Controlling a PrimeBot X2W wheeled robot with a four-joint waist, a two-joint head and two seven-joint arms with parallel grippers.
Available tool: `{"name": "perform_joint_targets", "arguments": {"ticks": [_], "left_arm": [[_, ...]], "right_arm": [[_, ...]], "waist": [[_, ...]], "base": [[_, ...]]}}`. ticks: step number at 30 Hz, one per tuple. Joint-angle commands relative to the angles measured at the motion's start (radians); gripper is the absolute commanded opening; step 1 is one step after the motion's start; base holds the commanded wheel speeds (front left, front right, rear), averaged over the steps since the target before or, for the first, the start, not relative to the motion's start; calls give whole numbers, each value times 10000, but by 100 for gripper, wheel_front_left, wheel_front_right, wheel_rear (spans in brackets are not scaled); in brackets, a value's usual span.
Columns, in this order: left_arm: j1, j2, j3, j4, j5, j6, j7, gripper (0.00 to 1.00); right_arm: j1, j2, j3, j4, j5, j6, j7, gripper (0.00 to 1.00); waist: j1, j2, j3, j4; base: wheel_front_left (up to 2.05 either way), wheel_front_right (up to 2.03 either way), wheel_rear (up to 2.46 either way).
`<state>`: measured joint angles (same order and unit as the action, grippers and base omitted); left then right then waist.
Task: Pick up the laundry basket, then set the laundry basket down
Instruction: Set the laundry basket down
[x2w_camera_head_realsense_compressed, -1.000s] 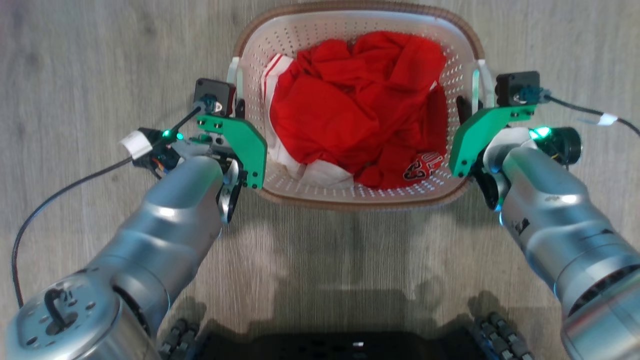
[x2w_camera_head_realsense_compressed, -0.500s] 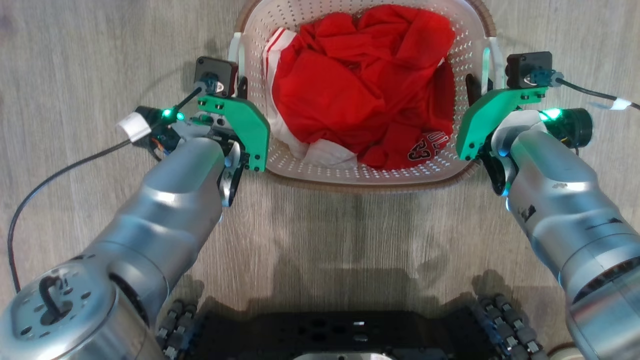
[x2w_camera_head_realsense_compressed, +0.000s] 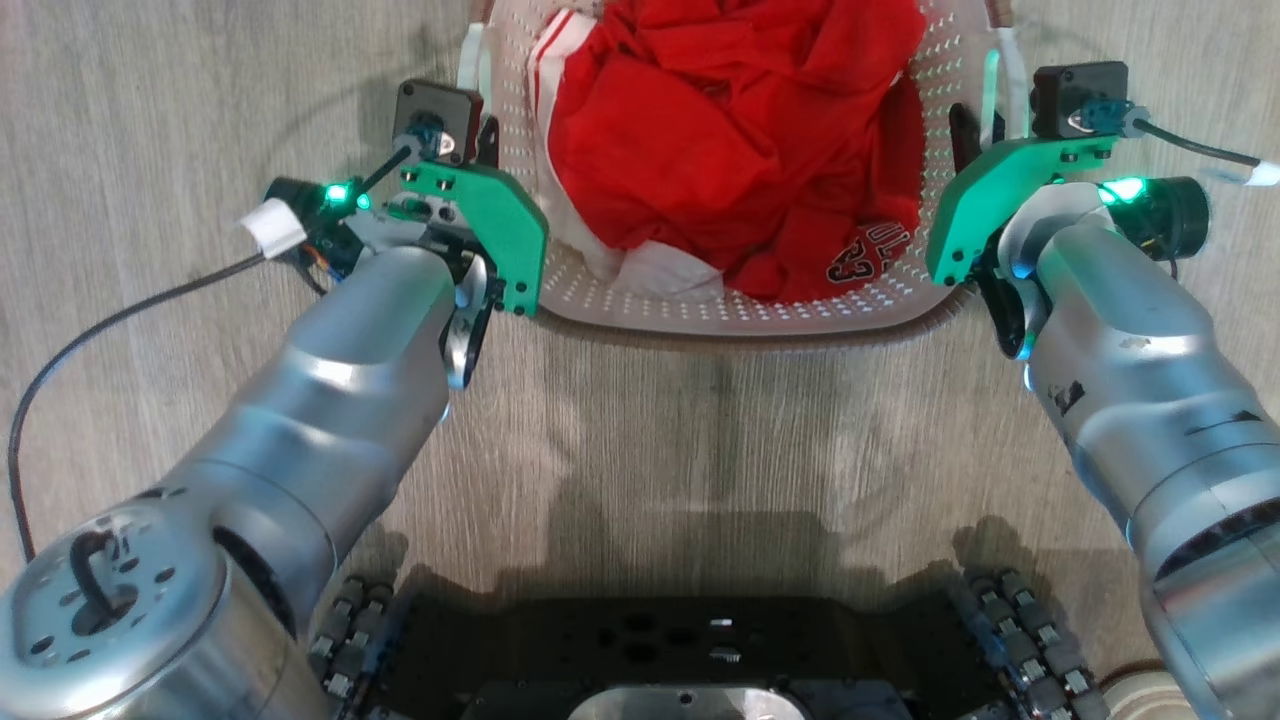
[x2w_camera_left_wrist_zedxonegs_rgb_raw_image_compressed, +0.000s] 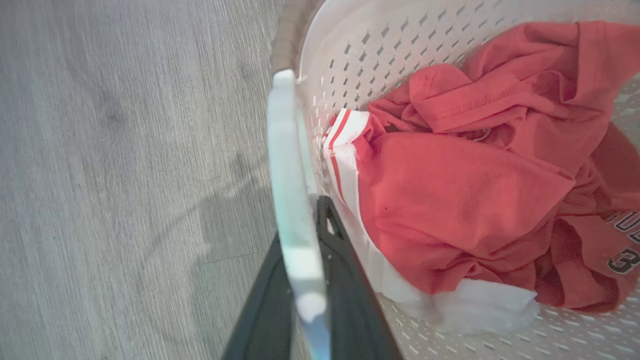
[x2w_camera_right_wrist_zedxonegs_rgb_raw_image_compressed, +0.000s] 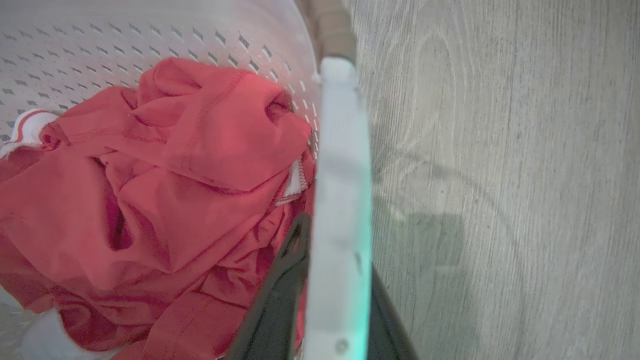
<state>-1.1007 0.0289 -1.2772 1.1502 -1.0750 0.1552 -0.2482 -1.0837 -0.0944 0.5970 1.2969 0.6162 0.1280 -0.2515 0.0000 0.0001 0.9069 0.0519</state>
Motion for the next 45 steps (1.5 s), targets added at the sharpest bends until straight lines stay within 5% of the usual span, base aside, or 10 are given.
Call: {"name": "perform_joint_targets", "arguments": {"ticks": [1, 9, 11, 12, 14, 15, 16, 17, 33, 45], "left_arm": [[-298, 214, 48, -79, 146, 93, -129, 0], [-297, 214, 27, -84, 76, 174, -131, 0], [-282, 214, 28, -77, 1, 266, -131, 5], [-269, 214, 28, -80, -43, 302, -131, 25], [-237, 214, 28, -85, -137, 372, -131, 47], [-220, 214, 27, -89, -180, 398, -124, 70], [-205, 214, 26, -87, -220, 430, -122, 91], [-187, 214, 26, -81, -267, 463, -109, 100], [37, 214, 254, -31, -520, 524, -128, 100], [1033, 528, 3181, -1956, 2137, 910, -134, 100]], "right_arm": [[419, 169, 133, -62, -325, 27, -95, 0], [410, 214, -223, -62, -740, 27, -98, 0], [435, 226, -305, -62, -842, 27, -99, 23], [447, 231, -345, -62, -889, 27, -100, 35], [464, 239, -430, -62, -982, 27, -100, 63], [461, 243, -480, -62, -1028, 27, -100, 94], [451, 247, -531, -62, -1075, 27, -101, 100], [437, 251, -587, -62, -1125, 27, -101, 100], [518, 263, -1886, -718, -2262, 27, -102, 100], [1620, 183, -3607, -2481, -3547, 27, -102, 100]], "waist": [[0, -1, 65, 0], [0, -1, 178, -6], [0, -1, 143, -3], [0, -1, 120, -2], [0, -1, 67, 1], [0, -1, 38, 2], [0, -1, 10, 0], [0, -1, -19, -2], [0, -1, -919, -41], [0, -1, -2396, 51]], "base": [[0, 0, 0], [0, 0, 0], [0, 0, 0], [0, 0, 0], [0, 0, 0], [0, 0, 0], [0, 0, 0], [0, 0, 0], [0, 0, 0], [0, 0, 0]]}}
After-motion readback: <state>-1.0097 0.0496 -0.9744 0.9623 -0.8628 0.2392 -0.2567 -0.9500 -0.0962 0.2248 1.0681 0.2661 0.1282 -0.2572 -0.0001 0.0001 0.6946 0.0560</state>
